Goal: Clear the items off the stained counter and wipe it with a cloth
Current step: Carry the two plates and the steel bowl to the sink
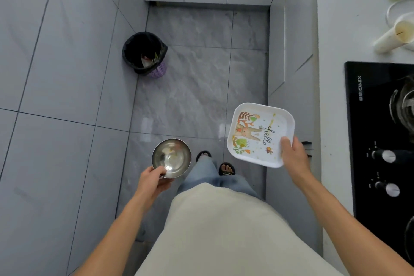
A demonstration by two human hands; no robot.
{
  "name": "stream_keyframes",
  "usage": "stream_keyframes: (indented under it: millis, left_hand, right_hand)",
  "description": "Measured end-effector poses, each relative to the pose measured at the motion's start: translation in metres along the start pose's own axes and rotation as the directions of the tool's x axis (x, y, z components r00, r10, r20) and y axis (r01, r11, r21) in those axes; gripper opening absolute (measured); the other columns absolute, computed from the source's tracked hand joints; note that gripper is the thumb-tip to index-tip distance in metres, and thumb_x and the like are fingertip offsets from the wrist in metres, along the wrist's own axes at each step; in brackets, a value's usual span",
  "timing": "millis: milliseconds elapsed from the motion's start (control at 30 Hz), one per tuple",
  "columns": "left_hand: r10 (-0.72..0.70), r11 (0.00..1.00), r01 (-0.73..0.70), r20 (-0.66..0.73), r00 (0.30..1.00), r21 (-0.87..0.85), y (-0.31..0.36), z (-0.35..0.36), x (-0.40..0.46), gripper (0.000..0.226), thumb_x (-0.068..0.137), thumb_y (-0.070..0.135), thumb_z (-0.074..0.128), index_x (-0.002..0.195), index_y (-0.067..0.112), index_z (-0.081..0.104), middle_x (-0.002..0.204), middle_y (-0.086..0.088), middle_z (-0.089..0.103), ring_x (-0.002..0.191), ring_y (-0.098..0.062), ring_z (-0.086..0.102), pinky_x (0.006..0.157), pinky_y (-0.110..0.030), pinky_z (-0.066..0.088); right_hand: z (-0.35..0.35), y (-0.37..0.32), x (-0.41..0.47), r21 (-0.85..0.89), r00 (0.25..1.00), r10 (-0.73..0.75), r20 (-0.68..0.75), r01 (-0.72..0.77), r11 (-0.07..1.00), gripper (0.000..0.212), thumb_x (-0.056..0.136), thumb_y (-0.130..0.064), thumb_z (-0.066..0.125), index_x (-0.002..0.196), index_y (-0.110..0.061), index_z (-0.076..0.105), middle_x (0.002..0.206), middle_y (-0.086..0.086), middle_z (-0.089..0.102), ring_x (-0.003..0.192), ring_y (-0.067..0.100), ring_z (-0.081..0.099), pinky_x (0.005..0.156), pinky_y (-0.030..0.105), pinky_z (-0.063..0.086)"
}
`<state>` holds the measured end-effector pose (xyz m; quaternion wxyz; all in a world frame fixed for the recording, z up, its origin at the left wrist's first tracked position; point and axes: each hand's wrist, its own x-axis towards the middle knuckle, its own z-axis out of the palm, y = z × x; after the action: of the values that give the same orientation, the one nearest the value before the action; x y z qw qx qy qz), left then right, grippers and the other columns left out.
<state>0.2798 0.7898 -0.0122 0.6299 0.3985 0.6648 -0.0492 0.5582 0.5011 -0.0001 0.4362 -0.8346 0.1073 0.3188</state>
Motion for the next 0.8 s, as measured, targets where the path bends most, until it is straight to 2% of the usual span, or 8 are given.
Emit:
stream_keyframes:
  millis: [100, 367, 467, 633, 733, 800]
  left_hand:
    - [-0.037, 0.999, 0.036, -0.028, 0.999, -0.023, 0.023, -0.002, 0.016, 0.005, 0.097, 0.004, 0.06, 0.102, 0.004, 0.061, 0.089, -0.014, 0.071, 0.084, -0.032, 0.076, 0.076, -0.041, 0.06]
    - [-0.058, 0.998, 0.056, -0.042, 0.997, -0.042, 0.127, 0.009, 0.077, 0.011, 0.097, 0.002, 0.057, 0.107, 0.003, 0.062, 0.089, -0.015, 0.071, 0.081, -0.031, 0.073, 0.074, -0.04, 0.06]
    - [-0.032, 0.999, 0.032, -0.014, 0.999, -0.007, 0.187, 0.028, 0.099, 0.003, 0.097, 0.002, 0.058, 0.099, 0.004, 0.059, 0.094, -0.019, 0.067, 0.084, -0.033, 0.07, 0.074, -0.04, 0.059]
    - [0.045, 0.996, -0.048, 0.04, 0.998, 0.072, 0.29, 0.075, 0.132, 0.007, 0.096, 0.001, 0.058, 0.093, 0.006, 0.056, 0.093, -0.017, 0.061, 0.086, -0.034, 0.064, 0.069, -0.035, 0.059]
    - [0.093, 0.99, -0.101, 0.087, 0.992, 0.103, 0.351, 0.108, 0.151, 0.008, 0.096, 0.002, 0.059, 0.092, 0.008, 0.055, 0.092, -0.016, 0.06, 0.086, -0.032, 0.062, 0.067, -0.035, 0.059]
    - [0.112, 0.988, -0.123, 0.109, 0.988, 0.098, 0.388, 0.13, 0.162, 0.01, 0.096, 0.003, 0.06, 0.09, 0.01, 0.056, 0.089, -0.015, 0.061, 0.08, -0.029, 0.063, 0.069, -0.036, 0.058]
  right_hand:
    - [0.02, -0.048, 0.036, 0.001, 0.999, -0.033, 0.037, 0.033, 0.999, 0.039, 0.087, -0.047, 0.041, 0.113, -0.03, 0.065, 0.107, -0.009, 0.075, 0.098, 0.013, 0.071, 0.081, 0.037, 0.057]
    - [0.06, -0.142, 0.109, 0.011, 1.0, -0.025, 0.001, 0.025, 1.0, 0.033, 0.088, -0.046, 0.044, 0.108, -0.032, 0.066, 0.102, -0.013, 0.077, 0.094, 0.007, 0.072, 0.073, 0.029, 0.053]
    - [0.061, -0.157, 0.129, -0.004, 0.999, 0.004, -0.04, -0.004, 1.0, 0.035, 0.088, -0.047, 0.043, 0.107, -0.027, 0.065, 0.105, -0.007, 0.076, 0.099, 0.017, 0.071, 0.08, 0.038, 0.057]
    - [0.053, -0.172, 0.156, -0.007, 0.989, 0.107, -0.102, -0.108, 0.994, 0.038, 0.088, -0.047, 0.042, 0.104, -0.021, 0.064, 0.106, 0.0, 0.075, 0.101, 0.027, 0.07, 0.092, 0.05, 0.058]
    - [0.045, -0.185, 0.177, 0.003, 0.978, 0.155, -0.141, -0.156, 0.988, 0.036, 0.092, -0.045, 0.042, 0.106, -0.019, 0.064, 0.107, 0.002, 0.074, 0.103, 0.029, 0.07, 0.094, 0.053, 0.057]
    - [0.039, -0.196, 0.195, 0.004, 0.971, 0.18, -0.155, -0.181, 0.983, 0.037, 0.094, -0.044, 0.043, 0.108, -0.018, 0.064, 0.107, 0.004, 0.074, 0.102, 0.03, 0.07, 0.094, 0.055, 0.056]
